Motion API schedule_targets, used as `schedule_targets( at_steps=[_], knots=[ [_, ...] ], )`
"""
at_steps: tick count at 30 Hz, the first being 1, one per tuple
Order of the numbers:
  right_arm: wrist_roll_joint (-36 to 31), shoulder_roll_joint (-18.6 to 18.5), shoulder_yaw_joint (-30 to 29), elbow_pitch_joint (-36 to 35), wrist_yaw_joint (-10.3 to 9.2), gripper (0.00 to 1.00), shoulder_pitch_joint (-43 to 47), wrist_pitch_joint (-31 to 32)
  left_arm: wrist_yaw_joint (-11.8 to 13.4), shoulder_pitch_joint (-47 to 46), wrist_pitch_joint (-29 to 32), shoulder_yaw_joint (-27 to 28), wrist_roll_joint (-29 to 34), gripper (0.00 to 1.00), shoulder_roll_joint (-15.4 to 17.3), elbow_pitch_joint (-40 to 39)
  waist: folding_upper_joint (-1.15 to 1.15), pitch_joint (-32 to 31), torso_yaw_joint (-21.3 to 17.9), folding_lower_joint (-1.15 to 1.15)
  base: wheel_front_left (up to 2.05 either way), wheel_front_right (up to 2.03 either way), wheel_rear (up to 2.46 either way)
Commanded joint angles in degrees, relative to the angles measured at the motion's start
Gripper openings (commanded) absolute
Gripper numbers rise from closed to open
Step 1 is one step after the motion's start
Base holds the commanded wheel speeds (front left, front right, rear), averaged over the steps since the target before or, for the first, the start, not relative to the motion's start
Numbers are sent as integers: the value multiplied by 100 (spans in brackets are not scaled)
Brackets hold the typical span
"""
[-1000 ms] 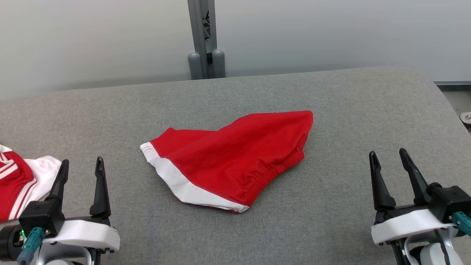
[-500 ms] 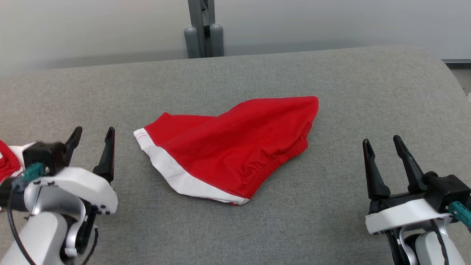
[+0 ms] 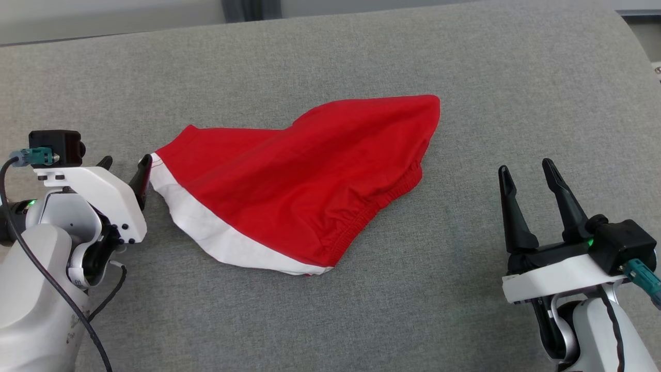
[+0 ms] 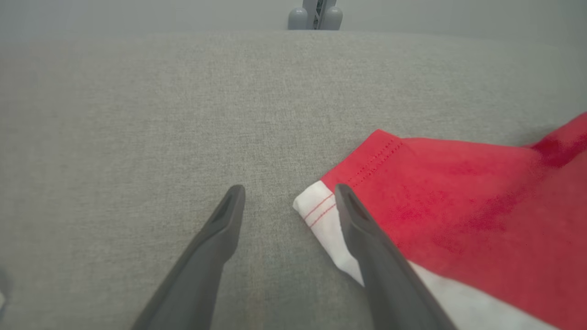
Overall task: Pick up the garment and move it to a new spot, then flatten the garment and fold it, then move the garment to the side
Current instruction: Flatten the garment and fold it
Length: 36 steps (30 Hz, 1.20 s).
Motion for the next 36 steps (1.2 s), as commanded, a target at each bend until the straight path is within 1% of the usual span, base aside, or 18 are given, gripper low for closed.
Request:
schedule_targets(
  at_steps=[1,7,8,9,10,12,14,17,19,26,27,32,35,36],
  knots=[
    [26,-29,12,30,9,100,-62,-65,-60,-131,-8,12,-61,100,8,131,0,90,-71,0,0,0,0],
    [-18,-29,42,109,9,100,-128,-103,-303,-357,-45,-60,-152,100,-132,790,0,129,-72,0,0,0,0],
    [-29,-29,58,126,9,100,-131,-109,-336,-374,-61,-73,-151,87,-151,865,0,124,-64,0,0,0,0],
    [-35,-27,93,136,9,100,-137,-109,-361,-401,-91,-95,-131,45,-163,933,0,119,-55,0,0,0,0],
    [-56,-24,146,140,9,100,-144,-112,-402,-427,-105,-117,-134,0,-185,985,0,118,-45,0,0,0,0],
    [-61,-27,317,152,9,100,-164,-108,-472,-464,-102,-167,-144,0,-224,1100,0,113,-24,0,0,0,0],
    [-80,-25,608,146,9,100,-193,-65,-503,-527,-187,-186,-104,0,-227,1180,0,115,-13,0,0,0,0],
    [-118,-25,1228,176,9,100,-200,45,-548,-627,-277,-244,-71,0,-301,1290,0,130,36,0,0,0,0],
    [-145,-37,1602,244,8,100,-162,149,-566,-691,-318,-325,-31,0,-416,1371,0,150,130,0,0,0,0],
    [277,-215,2764,681,7,100,-263,370,-667,-879,-541,-471,2,0,-682,1760,0,231,359,0,0,0,0],
    [277,-215,2764,681,7,100,-263,370,-667,-879,-541,-471,2,0,-682,1760,0,231,359,0,0,0,0],
    [563,-324,3413,1017,7,100,-537,290,-739,-1049,-668,-539,8,0,-784,2024,0,286,473,0,0,0,0],
    [687,-286,3607,1248,7,100,-715,217,-782,-1118,-758,-573,2,0,-830,2171,0,280,522,0,0,0,0],
    [703,-260,3645,1297,7,98,-766,189,-784,-1139,-796,-576,-9,0,-850,2216,0,276,537,0,0,0,0]
  ],
)
